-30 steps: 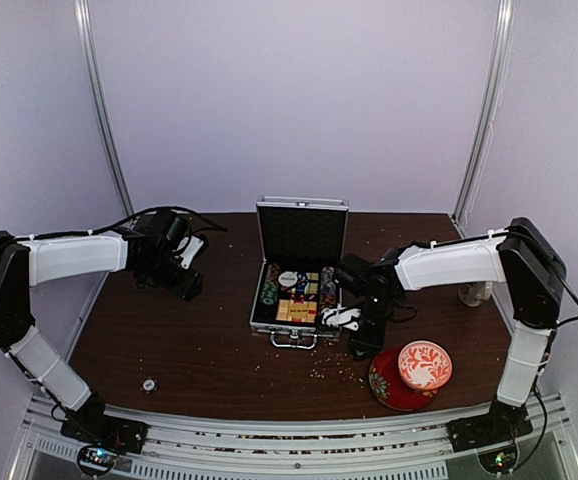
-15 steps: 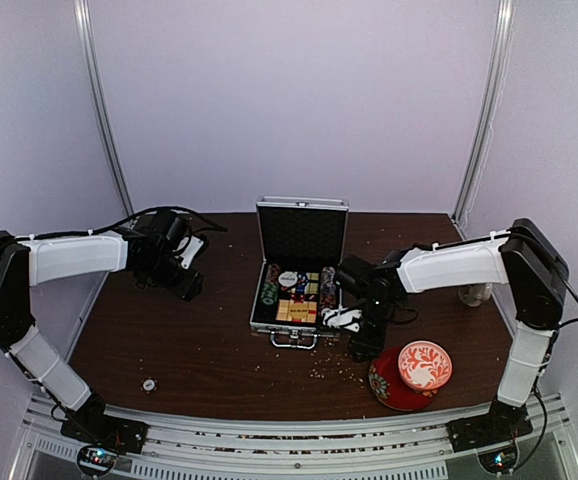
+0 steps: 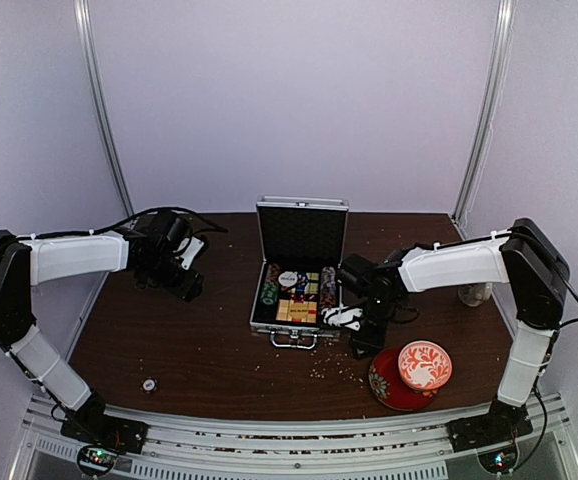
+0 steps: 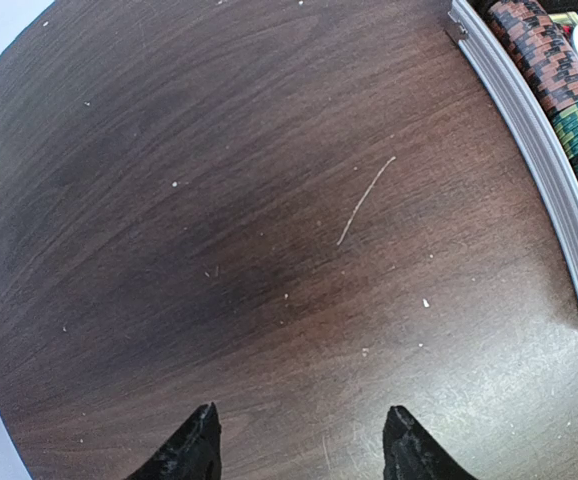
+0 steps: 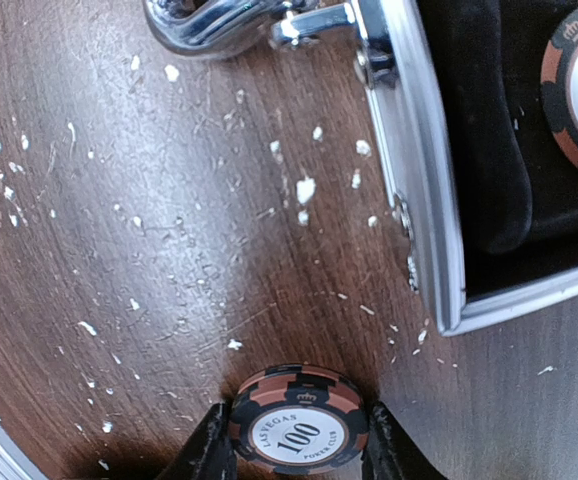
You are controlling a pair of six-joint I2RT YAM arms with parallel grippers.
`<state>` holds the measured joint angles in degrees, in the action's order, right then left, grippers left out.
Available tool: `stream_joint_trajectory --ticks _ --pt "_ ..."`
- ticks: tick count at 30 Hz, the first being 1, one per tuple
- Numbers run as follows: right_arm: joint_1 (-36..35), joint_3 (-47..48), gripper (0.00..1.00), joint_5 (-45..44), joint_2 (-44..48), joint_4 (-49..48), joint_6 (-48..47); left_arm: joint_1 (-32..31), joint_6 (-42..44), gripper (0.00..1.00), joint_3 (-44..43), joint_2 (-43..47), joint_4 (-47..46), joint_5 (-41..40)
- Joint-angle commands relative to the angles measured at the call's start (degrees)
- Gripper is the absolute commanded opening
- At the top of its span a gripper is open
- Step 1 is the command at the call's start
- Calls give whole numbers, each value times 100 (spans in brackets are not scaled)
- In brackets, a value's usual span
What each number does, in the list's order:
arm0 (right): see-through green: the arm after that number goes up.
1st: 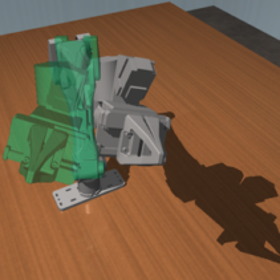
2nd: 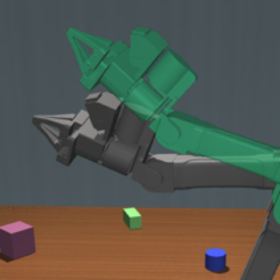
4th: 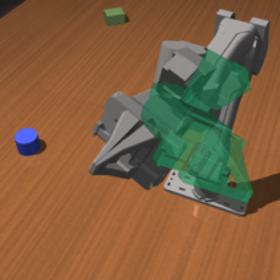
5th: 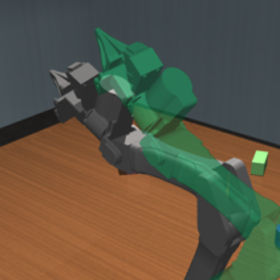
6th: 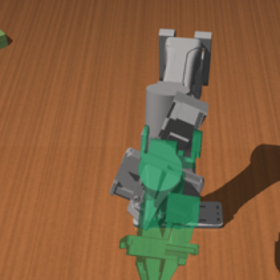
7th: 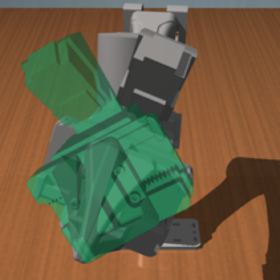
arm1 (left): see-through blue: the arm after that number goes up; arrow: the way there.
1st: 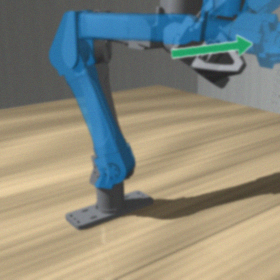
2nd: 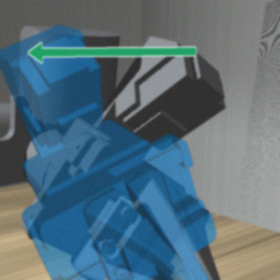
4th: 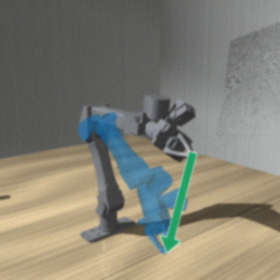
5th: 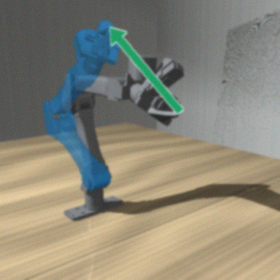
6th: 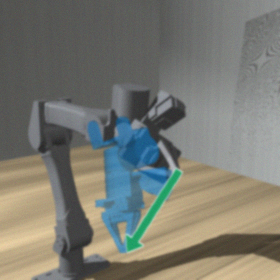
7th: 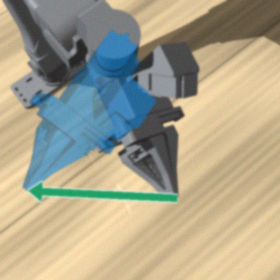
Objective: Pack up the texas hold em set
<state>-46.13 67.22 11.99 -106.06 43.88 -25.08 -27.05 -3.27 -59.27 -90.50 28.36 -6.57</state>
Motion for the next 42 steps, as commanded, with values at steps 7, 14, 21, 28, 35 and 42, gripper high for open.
stream_joint_trajectory --ticks 7,14,21,28,35,42 --pt "-42 129 24 163 182 307 73 51 76 56 -107 -72 -36 60" --pt "-53 862 24 172 390 653 75 52 73 56 -123 -99 -15 55" --pt "-46 1325 24 120 154 700 53 51 79 56 -117 -98 -15 34" --pt "-41 824 26 -157 165 880 -189 59 75 56 -120 -90 -15 15" --pt "-42 468 29 -100 129 596 -172 52 89 56 -124 -90 -12 33" --pt "-44 380 32 18 -21 457 -200 52 89 56 -112 -104 -15 22"
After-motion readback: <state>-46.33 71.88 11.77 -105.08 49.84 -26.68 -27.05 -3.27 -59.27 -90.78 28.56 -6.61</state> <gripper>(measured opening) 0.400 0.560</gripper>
